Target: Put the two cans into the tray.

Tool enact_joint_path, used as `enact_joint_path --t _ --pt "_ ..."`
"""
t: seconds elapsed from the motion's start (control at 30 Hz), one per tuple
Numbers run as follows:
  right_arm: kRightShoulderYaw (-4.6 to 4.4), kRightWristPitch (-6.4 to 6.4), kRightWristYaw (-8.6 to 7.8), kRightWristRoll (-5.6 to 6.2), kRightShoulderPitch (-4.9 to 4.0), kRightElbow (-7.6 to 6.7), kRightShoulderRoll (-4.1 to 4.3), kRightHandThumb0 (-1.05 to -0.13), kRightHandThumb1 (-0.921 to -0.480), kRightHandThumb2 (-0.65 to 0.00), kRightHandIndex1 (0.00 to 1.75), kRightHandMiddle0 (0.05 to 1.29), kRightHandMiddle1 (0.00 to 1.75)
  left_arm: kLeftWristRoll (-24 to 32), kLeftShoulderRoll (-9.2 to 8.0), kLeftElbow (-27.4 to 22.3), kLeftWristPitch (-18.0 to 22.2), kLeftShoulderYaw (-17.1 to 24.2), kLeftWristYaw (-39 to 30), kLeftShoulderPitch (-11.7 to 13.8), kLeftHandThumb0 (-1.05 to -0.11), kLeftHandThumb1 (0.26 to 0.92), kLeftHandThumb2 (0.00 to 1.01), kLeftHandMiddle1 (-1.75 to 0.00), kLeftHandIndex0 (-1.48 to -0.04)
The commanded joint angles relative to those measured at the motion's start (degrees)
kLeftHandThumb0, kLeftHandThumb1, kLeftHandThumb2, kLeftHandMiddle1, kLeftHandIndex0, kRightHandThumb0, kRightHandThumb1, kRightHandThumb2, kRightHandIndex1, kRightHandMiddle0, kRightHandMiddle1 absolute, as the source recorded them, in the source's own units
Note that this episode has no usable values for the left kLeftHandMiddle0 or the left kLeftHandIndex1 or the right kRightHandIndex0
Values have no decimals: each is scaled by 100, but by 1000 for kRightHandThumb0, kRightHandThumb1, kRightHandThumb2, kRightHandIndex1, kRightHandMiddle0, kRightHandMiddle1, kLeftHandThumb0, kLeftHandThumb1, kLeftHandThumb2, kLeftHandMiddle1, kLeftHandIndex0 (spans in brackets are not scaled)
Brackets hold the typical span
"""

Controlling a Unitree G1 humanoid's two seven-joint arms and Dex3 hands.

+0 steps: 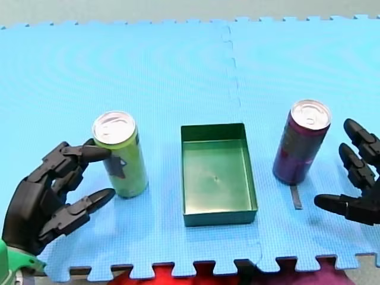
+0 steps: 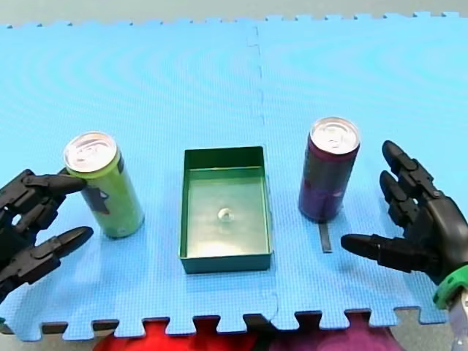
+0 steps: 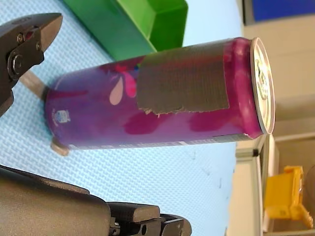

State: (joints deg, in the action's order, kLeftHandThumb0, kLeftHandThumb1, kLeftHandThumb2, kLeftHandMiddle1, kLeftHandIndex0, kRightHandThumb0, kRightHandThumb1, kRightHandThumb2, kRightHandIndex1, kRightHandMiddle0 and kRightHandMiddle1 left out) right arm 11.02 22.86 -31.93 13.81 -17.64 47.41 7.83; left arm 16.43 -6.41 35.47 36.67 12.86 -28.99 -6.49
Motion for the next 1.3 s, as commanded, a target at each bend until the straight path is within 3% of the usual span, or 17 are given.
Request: enact_joint_path --t 0.0,0.7,1.03,1.27 --pt "14 9 -16 16 -18 2 50 -586 -577 0 5 118 0 -32 -14 -83 -41 -4 94 50 -1048 847 6 -4 -380" --pt "45 54 -56 23 -65 111 68 -622 -582 -1 1 119 0 35 -176 -175 -44 62 223 135 -1048 872 10 -2 -383" --pt "65 61 -41 11 -176 254 116 -652 -588 -2 0 118 0 524 -271 598 43 383 -359 -160 -1048 846 0 -6 -407" --pt "28 98 42 -42 -222 296 67 -663 -590 -1 0 119 1 644 -297 889 85 541 -612 -284 -1048 821 0 -7 -435"
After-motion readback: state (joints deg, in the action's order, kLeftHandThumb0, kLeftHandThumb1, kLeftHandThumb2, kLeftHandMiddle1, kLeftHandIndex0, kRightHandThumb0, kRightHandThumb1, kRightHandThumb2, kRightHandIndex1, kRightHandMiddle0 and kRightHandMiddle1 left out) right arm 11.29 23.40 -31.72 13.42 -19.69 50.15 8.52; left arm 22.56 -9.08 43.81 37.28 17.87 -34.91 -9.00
